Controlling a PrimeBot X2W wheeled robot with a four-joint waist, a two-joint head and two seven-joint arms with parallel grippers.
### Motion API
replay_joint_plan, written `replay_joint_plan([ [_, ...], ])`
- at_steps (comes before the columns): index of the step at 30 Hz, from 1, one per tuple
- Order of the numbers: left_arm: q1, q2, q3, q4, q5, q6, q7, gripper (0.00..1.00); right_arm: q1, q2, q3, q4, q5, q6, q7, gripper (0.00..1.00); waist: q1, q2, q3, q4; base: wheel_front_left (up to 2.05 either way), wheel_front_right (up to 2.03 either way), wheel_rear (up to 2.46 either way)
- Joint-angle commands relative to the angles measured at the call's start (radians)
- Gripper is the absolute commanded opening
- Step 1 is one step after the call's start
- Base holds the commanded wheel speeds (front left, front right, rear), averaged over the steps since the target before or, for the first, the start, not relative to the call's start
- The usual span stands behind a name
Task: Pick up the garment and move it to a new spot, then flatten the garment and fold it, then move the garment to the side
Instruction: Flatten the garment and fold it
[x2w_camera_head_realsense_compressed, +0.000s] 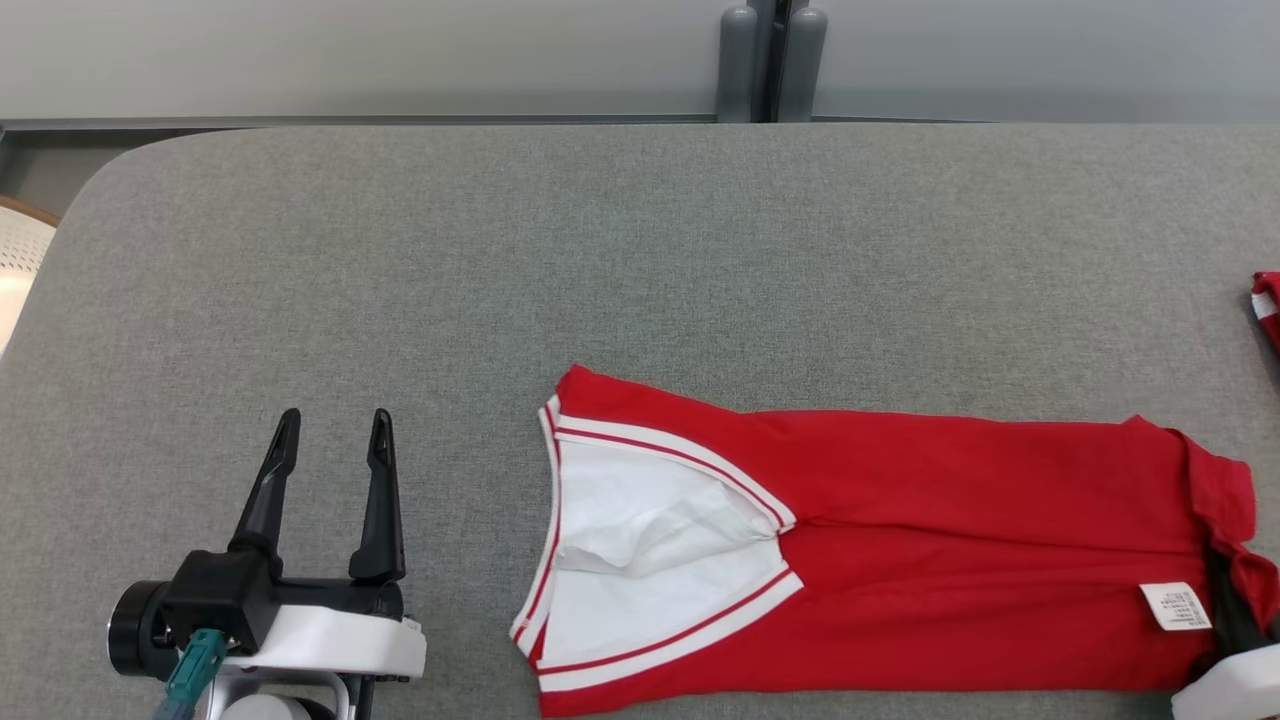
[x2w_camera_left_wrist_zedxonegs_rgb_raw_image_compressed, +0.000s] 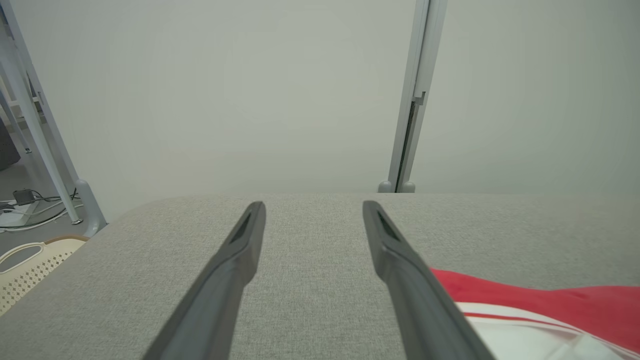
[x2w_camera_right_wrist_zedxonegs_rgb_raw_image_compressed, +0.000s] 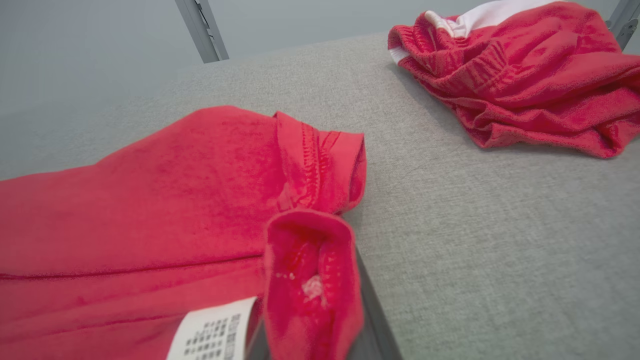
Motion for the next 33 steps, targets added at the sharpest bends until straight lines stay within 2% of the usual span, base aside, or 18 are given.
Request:
replay_joint_plan([
  [1,0.003,0.002,0.001,0.001,-0.001,0.002,-0.003,1.0,0.012,-0.013,-0.013,-0.003,0.0,-0.003,-0.007,0.0,0.0,0.0,-0.005,0.001,0.0,0.0,0.0],
  [5,0.012,0.001,0.004,-0.001,-0.002,0.007,-0.003,1.0,0.011,-0.017,-0.009,-0.045,-0.006,-0.003,-0.003,0.0,0.0,0.0,-0.018,-0.007,0.0,0.0,0.0],
  [10,0.027,0.001,0.004,-0.007,-0.004,0.014,-0.004,1.0,-0.008,-0.004,0.059,-0.185,-0.035,-0.002,0.01,0.0,0.0,0.0,-0.039,-0.02,0.0,0.0,0.0],
  [15,0.037,0.003,-0.002,-0.01,-0.007,0.015,0.001,1.0,-0.036,0.036,0.182,-0.36,-0.06,-0.002,0.069,0.0,0.0,0.0,-0.059,-0.029,0.0,0.0,0.0],
  [19,0.033,0.003,-0.012,-0.009,-0.007,0.011,0.007,1.0,-0.078,0.082,0.316,-0.417,-0.035,-0.002,0.11,0.0,0.0,0.0,-0.068,-0.023,0.0,0.0,0.0],
  [23,0.025,0.0,-0.024,-0.005,-0.004,0.011,0.011,1.0,-0.114,0.148,0.459,-0.39,0.021,-0.002,0.108,0.0,0.0,0.0,-0.07,-0.003,0.0,0.0,0.0],
  [28,0.012,-0.009,-0.033,0.004,-0.008,0.007,0.009,1.0,-0.168,0.204,0.609,-0.261,0.099,-0.002,0.08,0.0,0.0,0.0,-0.062,0.03,0.0,0.0,0.0],
  [33,-0.004,-0.016,-0.042,0.016,-0.009,0.003,0.005,1.0,-0.232,0.224,0.689,-0.117,0.168,-0.002,0.029,0.0,0.0,0.0,-0.045,0.06,0.0,0.0,0.0],
])
